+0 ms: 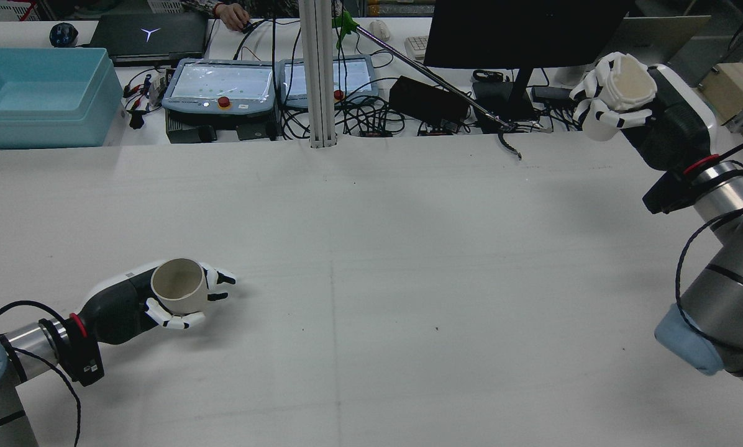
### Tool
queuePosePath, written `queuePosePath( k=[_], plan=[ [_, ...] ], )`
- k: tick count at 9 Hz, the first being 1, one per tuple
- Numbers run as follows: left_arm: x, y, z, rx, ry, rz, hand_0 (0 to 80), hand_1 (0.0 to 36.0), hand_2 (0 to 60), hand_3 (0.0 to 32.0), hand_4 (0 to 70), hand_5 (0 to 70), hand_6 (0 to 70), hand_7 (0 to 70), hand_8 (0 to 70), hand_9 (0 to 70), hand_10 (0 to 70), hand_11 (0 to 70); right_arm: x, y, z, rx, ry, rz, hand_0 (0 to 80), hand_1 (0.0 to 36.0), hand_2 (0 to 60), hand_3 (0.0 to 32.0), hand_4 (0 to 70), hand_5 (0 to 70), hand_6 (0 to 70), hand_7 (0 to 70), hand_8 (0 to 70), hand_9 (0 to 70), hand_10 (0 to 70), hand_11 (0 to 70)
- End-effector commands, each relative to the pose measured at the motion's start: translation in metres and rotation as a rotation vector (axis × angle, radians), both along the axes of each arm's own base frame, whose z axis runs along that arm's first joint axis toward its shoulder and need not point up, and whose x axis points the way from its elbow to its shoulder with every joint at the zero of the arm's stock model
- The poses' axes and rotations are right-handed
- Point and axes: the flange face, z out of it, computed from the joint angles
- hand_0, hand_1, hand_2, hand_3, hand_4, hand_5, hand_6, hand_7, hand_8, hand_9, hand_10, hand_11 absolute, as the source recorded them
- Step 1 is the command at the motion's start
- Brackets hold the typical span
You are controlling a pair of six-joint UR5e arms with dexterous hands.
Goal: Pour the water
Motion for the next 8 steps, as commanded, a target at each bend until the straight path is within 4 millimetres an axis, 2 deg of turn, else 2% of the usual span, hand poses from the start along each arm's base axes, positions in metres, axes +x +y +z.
queuePosePath(
  k=[1,2,3,4,5,6,7,8],
  plan=[
    [-0.148,-0.022,0.091,-0.044,-0.033,-0.209,80.0,36.0,60.0,0.0,70.0,70.0,18.8,32.1,7.2,7.8,7.5,13.6,-0.005,-0.025,0.234,-0.037,-0.094,-0.039,63.0,36.0,60.0,0.0,29.7,70.0,49.5,67.3,36.0,49.5,34.3,51.3],
    [-0.195,-0.025,0.109,-0.057,-0.045,-0.283,80.0,36.0,60.0,0.0,70.0,70.0,18.6,32.0,7.2,7.8,7.3,13.3,-0.008,-0.020,0.282,-0.061,-0.082,-0.042,63.1,36.0,60.0,0.0,32.2,70.0,51.0,69.7,37.3,50.9,34.7,51.8],
    [-0.219,-0.026,0.123,-0.063,-0.050,-0.323,80.0,36.0,60.0,0.0,70.0,70.0,18.6,32.1,7.1,7.8,7.2,13.1,-0.010,-0.011,0.321,-0.082,-0.062,-0.052,62.5,36.0,60.0,0.0,32.4,70.0,50.4,69.4,37.6,51.4,35.6,52.9],
    [-0.241,-0.010,0.145,-0.072,-0.068,-0.349,80.0,36.0,60.0,0.0,70.0,70.0,18.7,32.3,7.1,7.8,7.1,13.0,-0.010,-0.010,0.350,-0.106,-0.053,-0.051,61.9,36.0,60.0,0.0,32.7,70.0,50.2,69.0,37.9,51.7,36.1,53.4],
    [-0.254,-0.009,0.157,-0.077,-0.075,-0.373,80.0,36.0,60.0,0.0,70.0,70.0,18.0,31.3,6.9,7.6,7.1,12.7,-0.008,-0.012,0.352,-0.086,-0.070,-0.047,60.2,36.0,60.0,0.0,34.2,70.0,50.4,68.7,38.6,52.6,37.2,54.7],
    [-0.255,-0.009,0.170,-0.081,-0.078,-0.376,80.0,36.0,60.0,0.0,70.0,70.0,17.9,31.1,7.0,7.8,7.1,12.6,0.001,-0.014,0.350,-0.085,-0.087,-0.034,59.6,36.0,60.0,0.0,34.1,70.0,49.5,67.7,38.9,53.0,37.5,55.1],
    [-0.256,-0.009,0.184,-0.084,-0.081,-0.379,79.7,36.0,60.0,0.0,70.0,70.0,17.8,30.9,6.8,7.6,7.1,12.4,0.011,-0.012,0.354,-0.092,-0.081,-0.027,62.6,36.0,60.0,0.0,36.0,70.0,49.0,67.6,37.3,50.8,33.6,50.2],
    [-0.256,-0.008,0.201,-0.087,-0.090,-0.386,78.8,36.0,60.0,0.0,70.0,70.0,17.5,30.7,6.8,7.6,7.1,12.4,0.016,-0.003,0.363,-0.106,-0.071,-0.028,64.0,29.0,31.3,0.0,29.4,70.0,26.6,41.1,16.7,21.7,13.3,21.5]
  ],
)
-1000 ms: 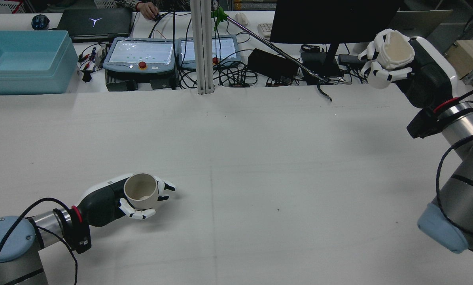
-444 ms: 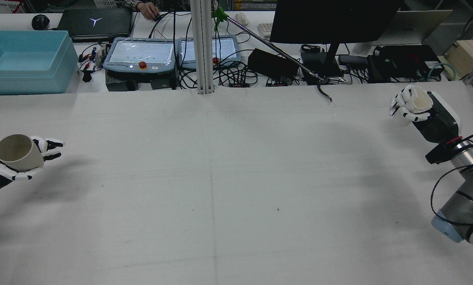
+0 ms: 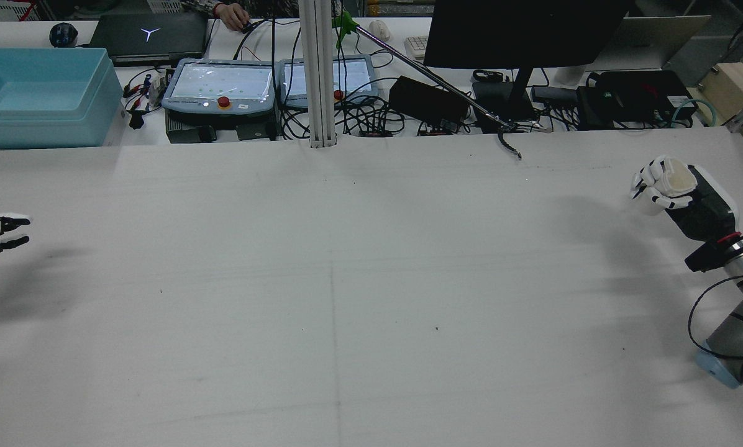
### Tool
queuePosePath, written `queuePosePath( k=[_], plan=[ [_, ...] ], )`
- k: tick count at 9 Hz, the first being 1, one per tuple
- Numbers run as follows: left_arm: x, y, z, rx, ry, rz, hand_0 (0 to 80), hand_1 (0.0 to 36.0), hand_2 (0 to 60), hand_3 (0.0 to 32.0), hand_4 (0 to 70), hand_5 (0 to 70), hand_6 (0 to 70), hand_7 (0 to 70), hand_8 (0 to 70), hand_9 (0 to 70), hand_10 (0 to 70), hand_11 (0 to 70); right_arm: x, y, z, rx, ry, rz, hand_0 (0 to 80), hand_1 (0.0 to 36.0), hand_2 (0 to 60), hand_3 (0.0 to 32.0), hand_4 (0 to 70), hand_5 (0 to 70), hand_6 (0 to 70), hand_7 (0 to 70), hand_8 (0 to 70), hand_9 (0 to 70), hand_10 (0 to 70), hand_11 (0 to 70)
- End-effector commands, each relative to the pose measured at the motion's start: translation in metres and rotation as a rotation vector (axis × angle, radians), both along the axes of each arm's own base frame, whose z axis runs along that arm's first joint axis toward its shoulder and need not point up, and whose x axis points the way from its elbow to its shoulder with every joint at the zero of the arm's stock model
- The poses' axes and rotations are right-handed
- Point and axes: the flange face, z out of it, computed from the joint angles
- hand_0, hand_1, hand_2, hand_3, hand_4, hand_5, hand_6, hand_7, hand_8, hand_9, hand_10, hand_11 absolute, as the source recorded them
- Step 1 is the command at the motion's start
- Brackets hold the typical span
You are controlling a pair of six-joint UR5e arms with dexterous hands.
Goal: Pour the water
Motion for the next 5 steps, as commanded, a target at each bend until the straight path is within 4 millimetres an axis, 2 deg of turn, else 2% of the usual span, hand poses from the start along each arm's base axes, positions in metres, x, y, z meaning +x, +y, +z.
queuePosePath(
  k=[1,2,3,4,5],
  plan=[
    [-0.013,0.000,0.057,-0.027,-0.019,-0.097,77.9,36.0,60.0,0.0,70.0,70.0,17.3,30.5,6.7,7.5,7.0,12.2,0.023,0.008,0.012,-0.015,0.005,0.021,55.9,17.1,0.2,1.2,18.5,18.4,7.9,10.0,2.2,0.8,0.3,1.1],
    [-0.022,0.001,0.084,-0.028,-0.036,-0.178,69.0,33.2,60.0,0.0,70.0,70.0,16.8,29.9,6.5,7.4,6.8,11.7,0.036,0.001,0.004,0.001,-0.003,0.045,49.2,10.1,0.0,32.0,0.2,0.0,0.0,1.1,0.0,0.0,0.0,0.0],
    [-0.023,0.004,0.099,-0.024,-0.046,-0.189,63.0,28.6,50.5,0.0,70.0,70.0,15.8,28.9,5.6,6.4,6.1,10.3,0.039,-0.004,-0.010,0.022,-0.015,0.054,47.8,8.5,0.0,32.0,0.0,0.0,0.0,1.7,0.0,0.0,0.0,0.0],
    [-0.018,0.006,0.101,-0.025,-0.061,-0.180,58.6,20.6,30.4,0.0,70.0,70.0,14.5,26.3,4.3,4.3,4.6,7.8,0.039,-0.007,-0.018,0.036,-0.019,0.048,47.5,8.7,0.0,32.0,0.0,0.0,0.0,3.1,0.0,0.0,0.0,0.0],
    [-0.010,0.009,0.105,-0.009,-0.096,-0.163,49.9,7.6,4.4,0.0,48.1,70.0,10.8,22.0,1.7,3.0,1.9,3.1,0.041,-0.010,-0.023,0.044,-0.023,0.053,47.5,9.3,0.0,32.0,0.0,0.0,0.0,4.8,0.0,0.0,0.0,0.0]
  ],
)
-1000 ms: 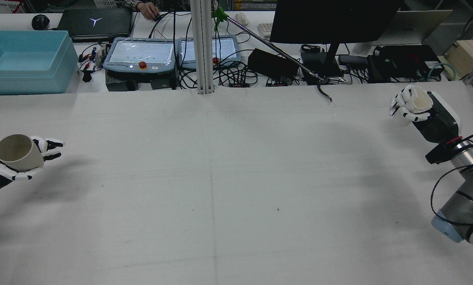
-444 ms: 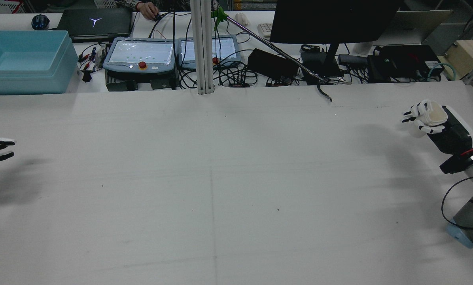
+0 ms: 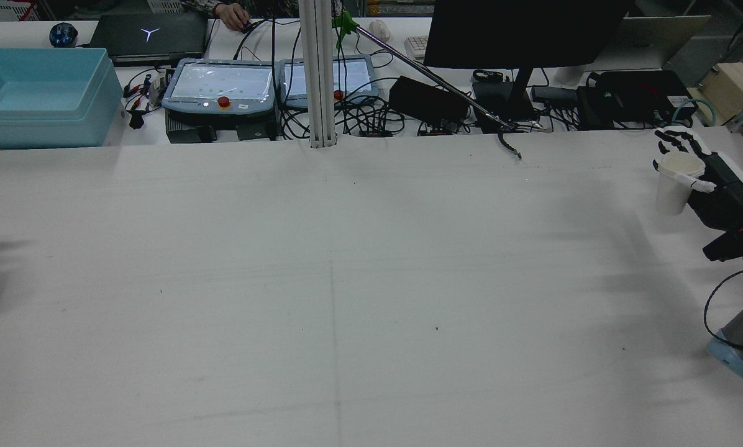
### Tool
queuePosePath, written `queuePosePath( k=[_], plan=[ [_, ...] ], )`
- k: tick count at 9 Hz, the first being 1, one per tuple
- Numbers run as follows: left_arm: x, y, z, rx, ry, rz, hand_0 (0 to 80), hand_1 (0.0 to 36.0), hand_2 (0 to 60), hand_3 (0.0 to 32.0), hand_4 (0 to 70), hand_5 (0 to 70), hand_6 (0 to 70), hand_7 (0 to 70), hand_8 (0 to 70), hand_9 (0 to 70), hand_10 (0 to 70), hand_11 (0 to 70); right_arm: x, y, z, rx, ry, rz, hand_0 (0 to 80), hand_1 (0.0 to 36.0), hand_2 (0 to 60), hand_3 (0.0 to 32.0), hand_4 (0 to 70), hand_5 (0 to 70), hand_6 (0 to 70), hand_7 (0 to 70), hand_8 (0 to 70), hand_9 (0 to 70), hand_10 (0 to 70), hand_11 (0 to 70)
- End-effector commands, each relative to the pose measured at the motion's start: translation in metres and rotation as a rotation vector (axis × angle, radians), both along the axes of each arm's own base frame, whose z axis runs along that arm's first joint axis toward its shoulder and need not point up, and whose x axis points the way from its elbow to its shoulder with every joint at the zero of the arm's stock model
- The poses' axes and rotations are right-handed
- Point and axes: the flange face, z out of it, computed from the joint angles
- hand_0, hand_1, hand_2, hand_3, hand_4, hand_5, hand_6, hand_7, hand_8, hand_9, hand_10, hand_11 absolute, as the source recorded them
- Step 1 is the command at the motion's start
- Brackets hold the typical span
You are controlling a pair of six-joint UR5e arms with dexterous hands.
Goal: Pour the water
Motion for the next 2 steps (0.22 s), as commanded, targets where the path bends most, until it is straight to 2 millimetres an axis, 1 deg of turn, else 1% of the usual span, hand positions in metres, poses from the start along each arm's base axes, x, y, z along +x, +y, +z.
queuePosePath(
  k=[1,2],
  plan=[
    [0.023,0.010,0.020,0.034,-0.083,0.029,45.8,1.9,0.0,0.0,38.8,63.0,6.5,17.0,0.2,2.0,0.1,0.2,0.005,-0.010,-0.025,0.033,-0.014,0.009,47.6,10.0,0.0,32.0,0.0,0.0,0.0,6.2,0.3,0.0,0.0,0.0],
    [0.042,0.016,0.021,0.041,-0.095,0.066,43.1,0.2,0.0,0.0,34.4,25.4,4.0,13.5,0.0,1.3,0.0,0.0,0.004,-0.012,-0.034,0.030,-0.011,0.009,48.0,11.1,0.0,32.0,0.0,0.0,0.0,8.0,0.6,0.2,0.0,0.0]
  ],
)
